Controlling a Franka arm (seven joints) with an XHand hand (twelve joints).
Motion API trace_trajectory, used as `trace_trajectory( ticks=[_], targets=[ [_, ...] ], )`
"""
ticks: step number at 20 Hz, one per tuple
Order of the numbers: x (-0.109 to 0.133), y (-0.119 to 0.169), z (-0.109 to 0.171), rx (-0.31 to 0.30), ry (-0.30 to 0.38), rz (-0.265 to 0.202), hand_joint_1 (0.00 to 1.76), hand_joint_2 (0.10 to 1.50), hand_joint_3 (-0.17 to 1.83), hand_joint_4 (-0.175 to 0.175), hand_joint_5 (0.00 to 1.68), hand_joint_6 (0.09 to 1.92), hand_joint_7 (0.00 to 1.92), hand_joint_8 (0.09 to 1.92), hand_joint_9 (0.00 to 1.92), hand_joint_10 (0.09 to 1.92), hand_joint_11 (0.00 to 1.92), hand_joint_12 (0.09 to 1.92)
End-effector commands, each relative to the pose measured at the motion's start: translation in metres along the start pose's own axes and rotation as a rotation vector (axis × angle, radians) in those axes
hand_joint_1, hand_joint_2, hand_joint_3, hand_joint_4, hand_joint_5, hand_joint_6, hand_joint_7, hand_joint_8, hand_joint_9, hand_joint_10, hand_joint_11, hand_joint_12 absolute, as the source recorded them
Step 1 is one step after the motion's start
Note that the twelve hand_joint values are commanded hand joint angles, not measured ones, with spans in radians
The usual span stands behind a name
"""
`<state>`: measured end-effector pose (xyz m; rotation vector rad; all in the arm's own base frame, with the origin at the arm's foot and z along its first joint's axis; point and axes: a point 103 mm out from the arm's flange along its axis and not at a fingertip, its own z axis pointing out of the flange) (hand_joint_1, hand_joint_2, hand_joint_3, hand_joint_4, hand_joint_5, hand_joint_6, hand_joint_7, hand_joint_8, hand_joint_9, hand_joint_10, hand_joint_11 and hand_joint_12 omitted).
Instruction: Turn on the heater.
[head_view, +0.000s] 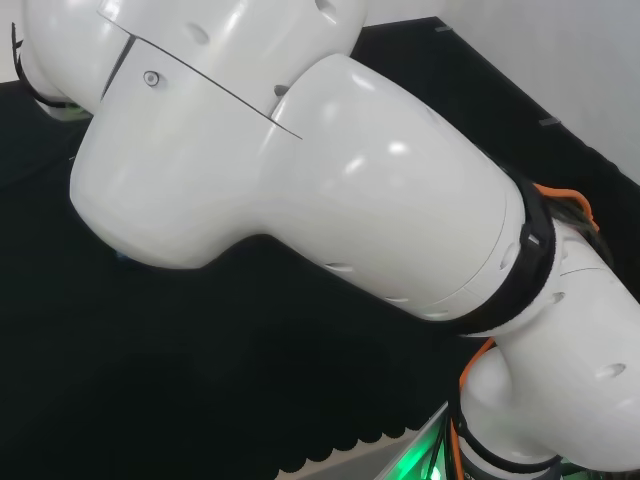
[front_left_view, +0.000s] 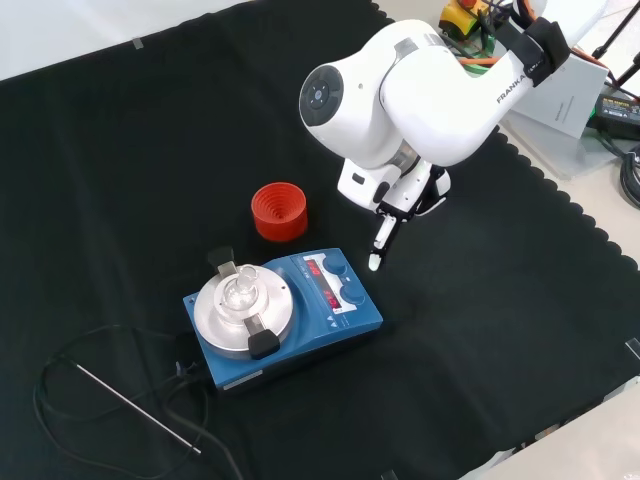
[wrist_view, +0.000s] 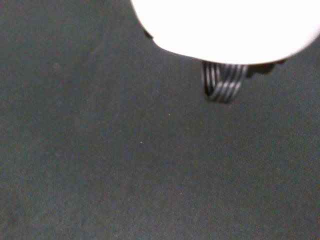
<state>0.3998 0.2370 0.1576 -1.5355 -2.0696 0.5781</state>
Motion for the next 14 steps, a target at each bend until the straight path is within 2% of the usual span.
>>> trace_trajectory(
  ticks=[1,14],
  targets=[
    [0.002,0.004,0.003,0.011,-0.008,-0.004,1.53,0.42,1.44,-0.003,0.15,0.18,1.67,1.55,1.71,1.51,1.33,1.37],
    [-0.001,0.015,0.011,0.01,-0.005,-0.007,1.53,0.43,1.44,-0.004,0.16,0.16,1.67,1.56,1.71,1.52,1.34,1.37]
  ],
)
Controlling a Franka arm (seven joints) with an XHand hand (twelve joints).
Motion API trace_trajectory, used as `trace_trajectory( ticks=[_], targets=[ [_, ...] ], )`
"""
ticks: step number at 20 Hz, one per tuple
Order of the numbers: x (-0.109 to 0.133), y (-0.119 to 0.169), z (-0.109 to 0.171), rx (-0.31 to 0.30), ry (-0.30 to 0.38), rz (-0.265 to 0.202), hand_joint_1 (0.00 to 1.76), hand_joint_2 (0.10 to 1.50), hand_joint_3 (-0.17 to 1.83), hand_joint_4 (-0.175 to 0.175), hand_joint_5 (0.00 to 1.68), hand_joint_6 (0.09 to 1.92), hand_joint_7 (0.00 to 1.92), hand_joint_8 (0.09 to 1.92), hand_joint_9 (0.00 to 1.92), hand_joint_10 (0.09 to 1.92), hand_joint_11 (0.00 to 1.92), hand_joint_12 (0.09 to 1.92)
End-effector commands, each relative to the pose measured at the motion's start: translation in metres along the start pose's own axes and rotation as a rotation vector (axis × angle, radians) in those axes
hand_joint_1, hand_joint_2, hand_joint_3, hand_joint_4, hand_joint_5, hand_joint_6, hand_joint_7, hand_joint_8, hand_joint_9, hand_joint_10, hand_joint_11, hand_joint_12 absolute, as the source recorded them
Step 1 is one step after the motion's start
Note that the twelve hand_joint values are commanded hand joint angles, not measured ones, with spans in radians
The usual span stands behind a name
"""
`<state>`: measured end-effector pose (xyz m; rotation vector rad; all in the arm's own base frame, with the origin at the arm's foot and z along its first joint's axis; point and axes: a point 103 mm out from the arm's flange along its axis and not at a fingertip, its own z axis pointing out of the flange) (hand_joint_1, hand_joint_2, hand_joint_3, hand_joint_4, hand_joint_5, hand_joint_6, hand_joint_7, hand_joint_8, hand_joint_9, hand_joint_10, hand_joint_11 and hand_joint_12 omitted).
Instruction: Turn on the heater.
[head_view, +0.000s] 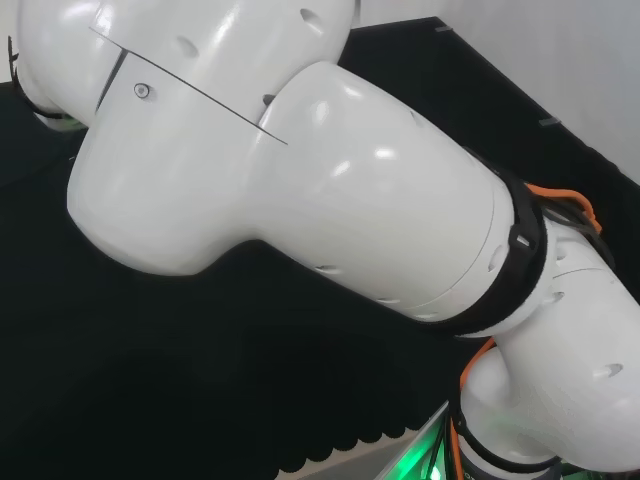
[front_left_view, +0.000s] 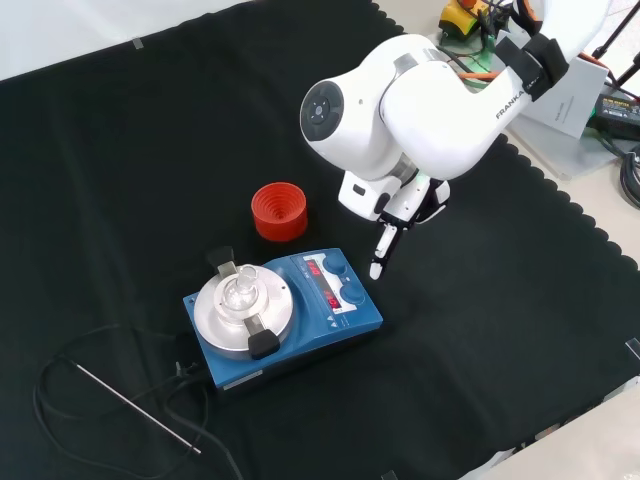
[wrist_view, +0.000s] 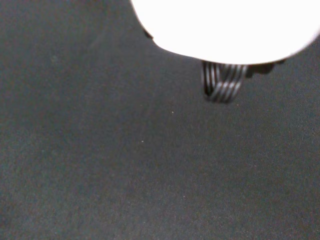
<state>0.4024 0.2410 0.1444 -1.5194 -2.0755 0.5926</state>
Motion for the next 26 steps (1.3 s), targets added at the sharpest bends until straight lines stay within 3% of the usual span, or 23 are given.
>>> trace_trajectory(
  ticks=[1,26],
  targets=[
    [-0.003,0.004,0.003,0.0,0.005,0.003,1.53,0.43,1.44,-0.004,0.16,0.16,1.67,1.56,1.71,1.52,1.34,1.37],
    [-0.013,0.021,0.015,0.021,0.01,0.012,1.53,0.43,1.44,-0.005,0.18,0.13,1.67,1.56,1.7,1.53,1.34,1.37]
  ],
)
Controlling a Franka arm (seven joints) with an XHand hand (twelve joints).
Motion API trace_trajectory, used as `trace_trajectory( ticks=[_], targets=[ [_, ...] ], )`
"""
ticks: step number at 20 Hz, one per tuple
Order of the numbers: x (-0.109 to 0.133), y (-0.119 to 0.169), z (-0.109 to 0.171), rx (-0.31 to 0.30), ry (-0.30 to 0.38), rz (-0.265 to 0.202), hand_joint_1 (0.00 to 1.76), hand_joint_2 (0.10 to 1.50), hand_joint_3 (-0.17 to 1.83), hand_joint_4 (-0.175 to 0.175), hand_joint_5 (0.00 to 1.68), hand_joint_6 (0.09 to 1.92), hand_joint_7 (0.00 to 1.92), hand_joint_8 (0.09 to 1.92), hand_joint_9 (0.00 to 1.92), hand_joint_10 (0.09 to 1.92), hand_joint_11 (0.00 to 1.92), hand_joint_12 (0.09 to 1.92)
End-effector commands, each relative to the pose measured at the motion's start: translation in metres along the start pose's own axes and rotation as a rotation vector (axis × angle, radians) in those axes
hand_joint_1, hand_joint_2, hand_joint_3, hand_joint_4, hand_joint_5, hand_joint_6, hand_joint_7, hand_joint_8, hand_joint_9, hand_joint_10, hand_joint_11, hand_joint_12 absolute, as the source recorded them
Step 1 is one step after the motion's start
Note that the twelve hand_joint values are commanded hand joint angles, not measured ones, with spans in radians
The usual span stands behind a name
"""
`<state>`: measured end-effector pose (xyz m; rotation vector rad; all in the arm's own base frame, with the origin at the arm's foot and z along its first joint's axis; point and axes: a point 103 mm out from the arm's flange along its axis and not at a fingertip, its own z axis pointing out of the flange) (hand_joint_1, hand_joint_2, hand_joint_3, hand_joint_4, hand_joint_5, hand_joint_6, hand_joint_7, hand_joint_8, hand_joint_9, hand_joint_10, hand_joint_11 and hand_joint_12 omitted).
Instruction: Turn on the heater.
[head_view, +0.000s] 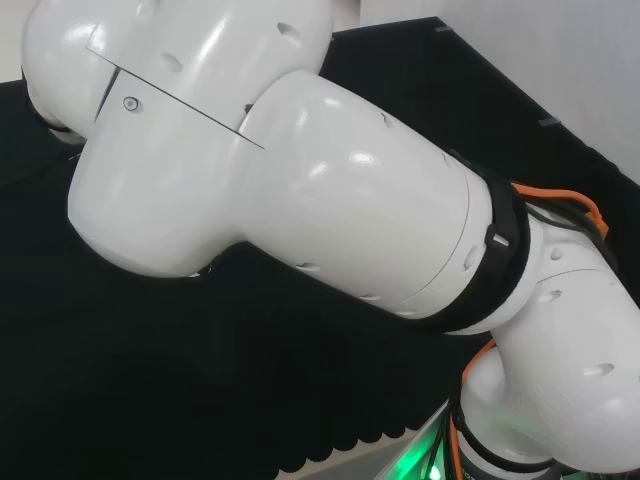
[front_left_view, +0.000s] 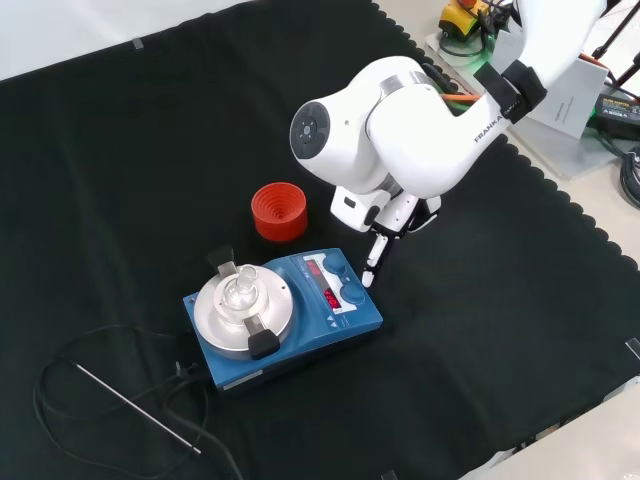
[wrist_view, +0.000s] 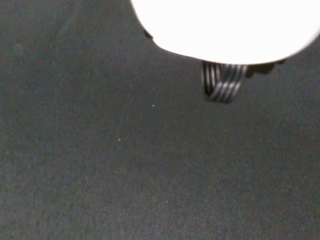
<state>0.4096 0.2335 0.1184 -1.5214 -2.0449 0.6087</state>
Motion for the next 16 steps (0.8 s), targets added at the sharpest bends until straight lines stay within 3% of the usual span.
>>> trace_trajectory(
  ticks=[1,16],
  targets=[
    [0.0,0.003,-0.002,-0.002,-0.002,-0.002,1.53,0.43,1.44,-0.005,0.18,0.13,1.67,1.56,1.7,1.53,1.34,1.37],
    [-0.007,0.015,-0.005,0.013,-0.008,0.001,1.54,0.43,1.44,-0.005,0.19,0.11,1.67,1.57,1.7,1.54,1.35,1.38]
  ],
)
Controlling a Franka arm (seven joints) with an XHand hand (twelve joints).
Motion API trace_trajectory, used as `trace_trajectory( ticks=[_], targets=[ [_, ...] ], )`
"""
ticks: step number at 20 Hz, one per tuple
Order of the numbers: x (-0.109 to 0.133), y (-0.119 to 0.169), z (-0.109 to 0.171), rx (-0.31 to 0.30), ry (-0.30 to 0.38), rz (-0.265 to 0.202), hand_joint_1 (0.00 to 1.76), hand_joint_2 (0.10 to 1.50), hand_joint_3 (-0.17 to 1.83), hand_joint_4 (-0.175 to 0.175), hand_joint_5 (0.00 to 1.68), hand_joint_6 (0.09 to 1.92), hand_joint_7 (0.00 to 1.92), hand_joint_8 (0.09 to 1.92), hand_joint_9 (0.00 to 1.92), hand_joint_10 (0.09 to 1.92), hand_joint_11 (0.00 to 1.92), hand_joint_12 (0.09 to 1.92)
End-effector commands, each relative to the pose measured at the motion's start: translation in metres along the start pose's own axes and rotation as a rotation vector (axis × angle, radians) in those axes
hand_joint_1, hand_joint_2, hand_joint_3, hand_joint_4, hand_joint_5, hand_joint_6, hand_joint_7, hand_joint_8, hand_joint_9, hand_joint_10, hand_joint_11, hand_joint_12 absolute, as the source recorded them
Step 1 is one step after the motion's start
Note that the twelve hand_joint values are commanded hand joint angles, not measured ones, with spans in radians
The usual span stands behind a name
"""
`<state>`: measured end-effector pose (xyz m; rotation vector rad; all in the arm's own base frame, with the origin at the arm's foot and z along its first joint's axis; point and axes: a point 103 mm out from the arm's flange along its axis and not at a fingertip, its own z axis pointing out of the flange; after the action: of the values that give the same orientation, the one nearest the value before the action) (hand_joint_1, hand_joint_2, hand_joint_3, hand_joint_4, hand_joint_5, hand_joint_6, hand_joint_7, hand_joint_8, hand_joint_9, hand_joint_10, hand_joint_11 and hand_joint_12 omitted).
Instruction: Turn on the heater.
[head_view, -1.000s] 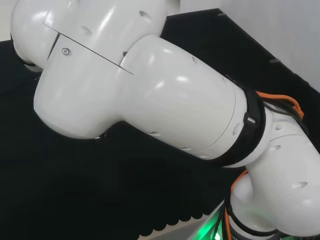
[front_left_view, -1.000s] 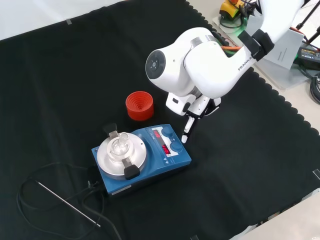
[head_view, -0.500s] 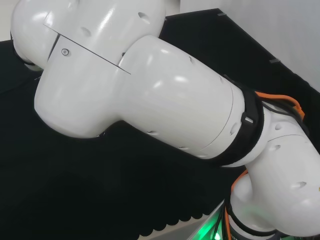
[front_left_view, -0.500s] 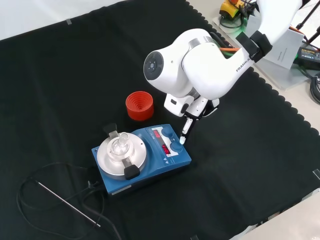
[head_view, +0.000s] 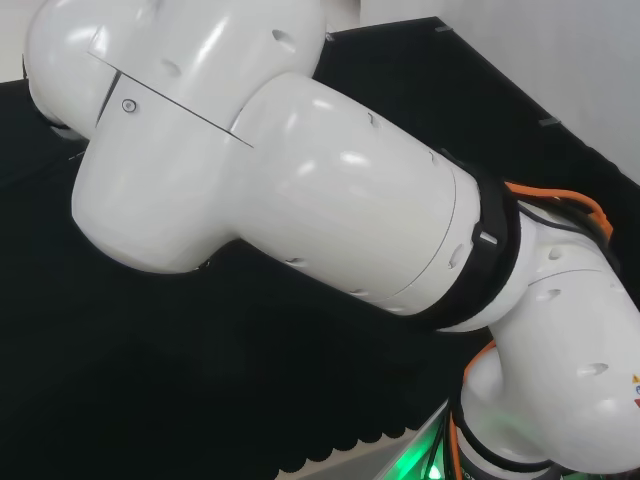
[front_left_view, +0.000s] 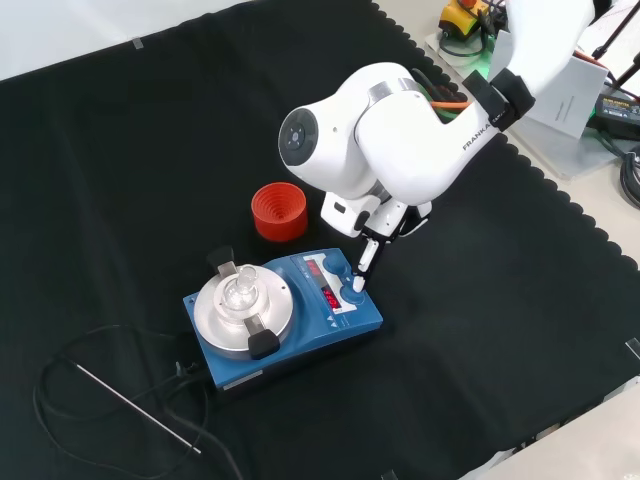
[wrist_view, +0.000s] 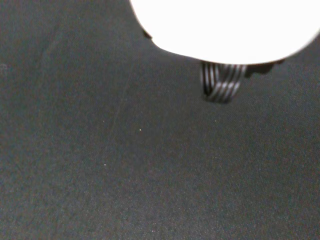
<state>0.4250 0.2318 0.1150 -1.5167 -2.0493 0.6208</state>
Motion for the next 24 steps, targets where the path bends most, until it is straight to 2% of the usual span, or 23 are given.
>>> trace_trajectory(
  ticks=[1,10,15,21,24],
  targets=[
    [-0.001,0.002,0.002,0.01,0.001,0.001,1.54,0.43,1.44,-0.005,0.19,0.11,1.67,1.57,1.7,1.54,1.35,1.38],
    [-0.008,0.007,0.003,0.003,0.017,0.002,1.54,0.43,1.44,-0.006,0.19,0.1,1.67,1.57,1.7,1.54,1.34,1.38],
    [-0.012,-0.033,-0.033,-0.046,0.011,0.005,1.52,0.42,1.46,-0.009,0.16,0.09,1.66,1.58,1.7,1.55,1.34,1.39],
    [-0.019,-0.081,-0.062,-0.048,0.019,0.027,1.51,0.42,1.47,-0.009,0.15,0.09,1.66,1.6,1.7,1.55,1.32,1.41],
    [-0.025,-0.103,-0.074,-0.04,0.024,0.036,1.42,0.38,1.48,-0.009,0.15,0.09,1.66,1.58,1.71,1.54,1.39,1.37]
  ],
)
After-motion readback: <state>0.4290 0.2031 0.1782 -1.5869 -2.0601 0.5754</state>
